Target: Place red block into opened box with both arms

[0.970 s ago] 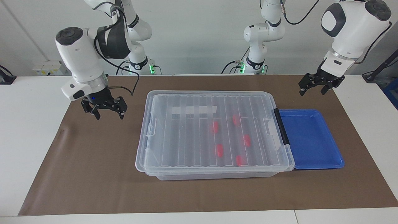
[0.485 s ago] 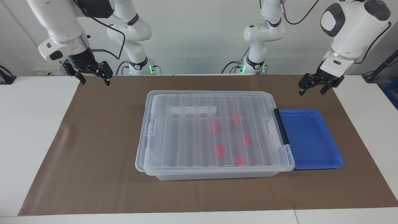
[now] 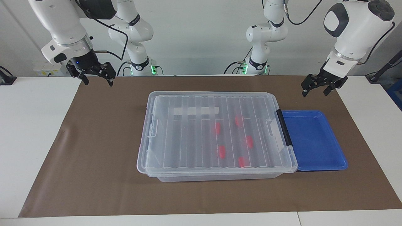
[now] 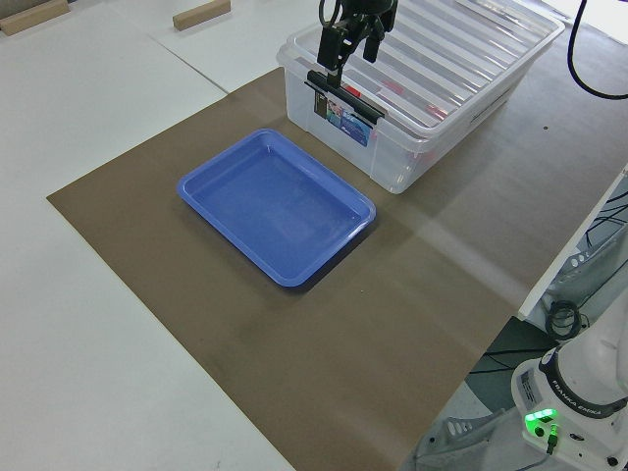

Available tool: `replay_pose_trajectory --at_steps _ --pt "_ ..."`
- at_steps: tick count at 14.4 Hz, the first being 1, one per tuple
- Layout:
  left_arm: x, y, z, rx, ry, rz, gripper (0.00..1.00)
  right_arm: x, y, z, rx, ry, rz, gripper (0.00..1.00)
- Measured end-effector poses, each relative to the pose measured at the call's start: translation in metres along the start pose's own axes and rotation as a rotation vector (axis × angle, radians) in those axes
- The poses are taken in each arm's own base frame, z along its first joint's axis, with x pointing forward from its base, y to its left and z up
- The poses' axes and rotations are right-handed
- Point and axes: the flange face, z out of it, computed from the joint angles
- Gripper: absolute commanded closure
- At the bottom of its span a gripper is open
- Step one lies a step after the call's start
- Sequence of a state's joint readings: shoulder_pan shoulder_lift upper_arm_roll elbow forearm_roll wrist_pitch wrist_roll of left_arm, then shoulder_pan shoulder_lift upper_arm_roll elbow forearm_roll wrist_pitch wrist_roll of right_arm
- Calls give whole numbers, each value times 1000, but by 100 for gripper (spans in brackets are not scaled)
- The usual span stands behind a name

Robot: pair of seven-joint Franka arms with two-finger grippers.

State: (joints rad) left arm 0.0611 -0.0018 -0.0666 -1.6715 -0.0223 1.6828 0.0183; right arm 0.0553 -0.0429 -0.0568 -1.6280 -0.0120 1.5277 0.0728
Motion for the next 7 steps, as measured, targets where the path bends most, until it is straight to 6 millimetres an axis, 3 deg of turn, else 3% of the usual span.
replay_pose_trajectory --at_steps 3,7 --pt "0 0 0 0 0 0 0 0 12 0 3 -8 11 0" --pt "0 0 0 0 0 0 0 -1 9 -1 3 -8 5 0"
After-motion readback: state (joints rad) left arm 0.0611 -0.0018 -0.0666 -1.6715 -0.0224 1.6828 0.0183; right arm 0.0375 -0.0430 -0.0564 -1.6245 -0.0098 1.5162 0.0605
